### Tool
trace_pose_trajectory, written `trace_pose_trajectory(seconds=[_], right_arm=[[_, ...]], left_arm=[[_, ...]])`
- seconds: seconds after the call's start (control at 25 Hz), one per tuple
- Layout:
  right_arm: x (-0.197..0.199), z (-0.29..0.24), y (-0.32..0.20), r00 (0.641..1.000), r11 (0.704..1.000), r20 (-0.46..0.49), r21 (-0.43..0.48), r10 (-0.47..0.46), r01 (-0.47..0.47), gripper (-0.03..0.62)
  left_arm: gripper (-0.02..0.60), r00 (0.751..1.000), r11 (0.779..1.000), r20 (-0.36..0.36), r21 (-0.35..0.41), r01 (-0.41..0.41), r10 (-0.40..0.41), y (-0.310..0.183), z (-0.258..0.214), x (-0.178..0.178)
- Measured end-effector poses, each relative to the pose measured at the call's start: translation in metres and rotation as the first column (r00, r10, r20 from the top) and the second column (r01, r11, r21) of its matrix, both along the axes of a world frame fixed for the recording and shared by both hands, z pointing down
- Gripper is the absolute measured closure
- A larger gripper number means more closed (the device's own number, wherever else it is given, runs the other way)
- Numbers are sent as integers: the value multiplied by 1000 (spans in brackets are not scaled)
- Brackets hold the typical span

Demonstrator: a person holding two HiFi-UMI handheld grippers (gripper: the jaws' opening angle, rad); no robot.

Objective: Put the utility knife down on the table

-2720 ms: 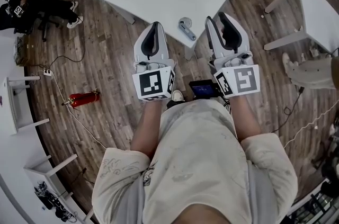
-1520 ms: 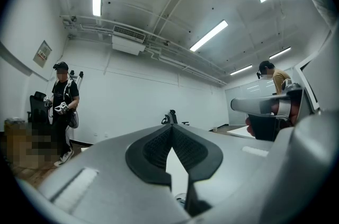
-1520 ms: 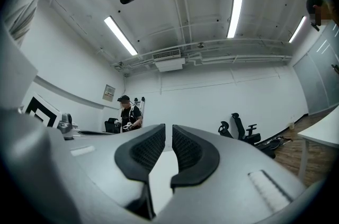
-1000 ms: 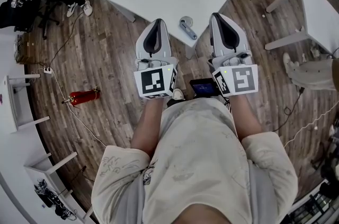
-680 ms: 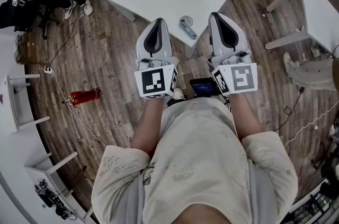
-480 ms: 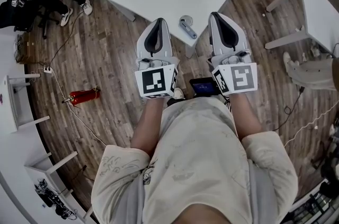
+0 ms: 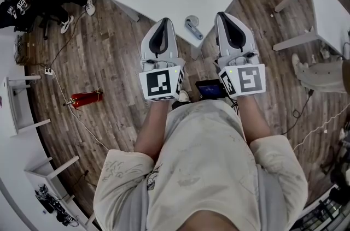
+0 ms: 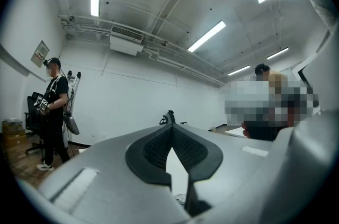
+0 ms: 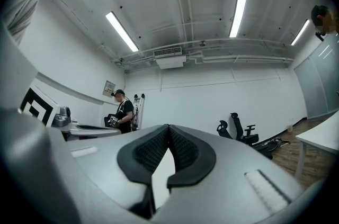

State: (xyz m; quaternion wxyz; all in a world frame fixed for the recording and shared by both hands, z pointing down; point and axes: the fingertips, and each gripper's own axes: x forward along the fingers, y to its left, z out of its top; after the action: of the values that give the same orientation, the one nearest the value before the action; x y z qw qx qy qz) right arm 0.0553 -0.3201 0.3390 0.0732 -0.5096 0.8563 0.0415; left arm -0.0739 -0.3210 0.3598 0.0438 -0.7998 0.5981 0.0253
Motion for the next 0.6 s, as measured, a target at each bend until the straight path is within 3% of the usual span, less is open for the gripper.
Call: trace_pose_trajectory(seconds=[0.6], right_arm=[[-1,-11,3,1000,1000,-7,5,1,-1,588]], left_arm=[[561,1000,1000,-1,3,1,-1,3,-11,-1]])
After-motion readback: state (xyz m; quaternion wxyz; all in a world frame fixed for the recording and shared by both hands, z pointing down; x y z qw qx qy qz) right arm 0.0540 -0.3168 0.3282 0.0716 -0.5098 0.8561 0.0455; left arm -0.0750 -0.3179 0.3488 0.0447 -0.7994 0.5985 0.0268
